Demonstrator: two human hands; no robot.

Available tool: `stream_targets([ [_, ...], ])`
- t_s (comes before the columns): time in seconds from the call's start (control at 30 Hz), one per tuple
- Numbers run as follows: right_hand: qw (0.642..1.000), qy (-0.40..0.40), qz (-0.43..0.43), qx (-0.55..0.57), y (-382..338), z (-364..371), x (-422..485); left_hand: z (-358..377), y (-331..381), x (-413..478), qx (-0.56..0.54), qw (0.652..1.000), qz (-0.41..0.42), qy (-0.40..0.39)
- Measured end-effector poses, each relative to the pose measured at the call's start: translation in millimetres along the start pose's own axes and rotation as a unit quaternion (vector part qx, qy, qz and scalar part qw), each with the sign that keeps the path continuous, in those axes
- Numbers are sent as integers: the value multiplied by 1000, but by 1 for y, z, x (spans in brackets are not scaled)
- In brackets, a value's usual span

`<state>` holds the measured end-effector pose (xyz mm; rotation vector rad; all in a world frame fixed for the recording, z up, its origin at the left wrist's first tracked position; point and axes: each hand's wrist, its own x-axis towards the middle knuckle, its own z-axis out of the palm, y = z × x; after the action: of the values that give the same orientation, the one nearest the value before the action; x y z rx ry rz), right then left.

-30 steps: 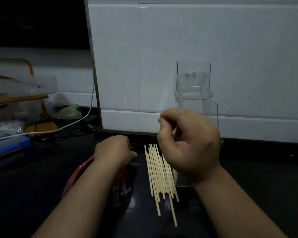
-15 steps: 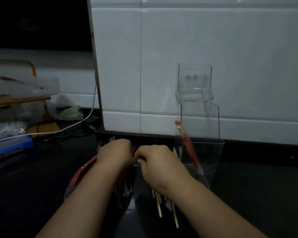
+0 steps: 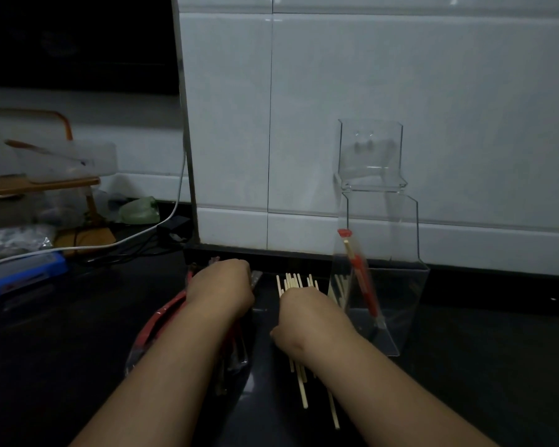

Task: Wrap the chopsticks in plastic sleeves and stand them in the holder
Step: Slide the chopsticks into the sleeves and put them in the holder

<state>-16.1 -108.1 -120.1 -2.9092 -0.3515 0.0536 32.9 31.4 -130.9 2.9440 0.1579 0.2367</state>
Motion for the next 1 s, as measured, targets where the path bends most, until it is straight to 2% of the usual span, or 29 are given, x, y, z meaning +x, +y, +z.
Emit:
stream_targets([
  [0.27,1000,-3,15,3,-3,6,4,-2,2,-1,-67,995,-16,74],
  [0.43,1000,-10,0,-27,-9,8,6,-11,6,-4,-131,988,-45,63],
  [0.6,1000,16,2,-6,-9,3,5,-16,6,-5,-247,963,-83,67],
  [0.67,999,48,5,25,-8,-4,3,-14,5,-2,-309,944,-91,74],
  [0.8,987,131,-11,96,-7,-13,-2,-15,6,0,-476,869,-109,78],
  [0.9,975,176,-21,135,-7,-15,-6,-20,9,-3,-521,839,-109,112],
  [1.0,959,230,-39,160,-3,-22,-10,-26,14,-10,-571,801,-60,167],
])
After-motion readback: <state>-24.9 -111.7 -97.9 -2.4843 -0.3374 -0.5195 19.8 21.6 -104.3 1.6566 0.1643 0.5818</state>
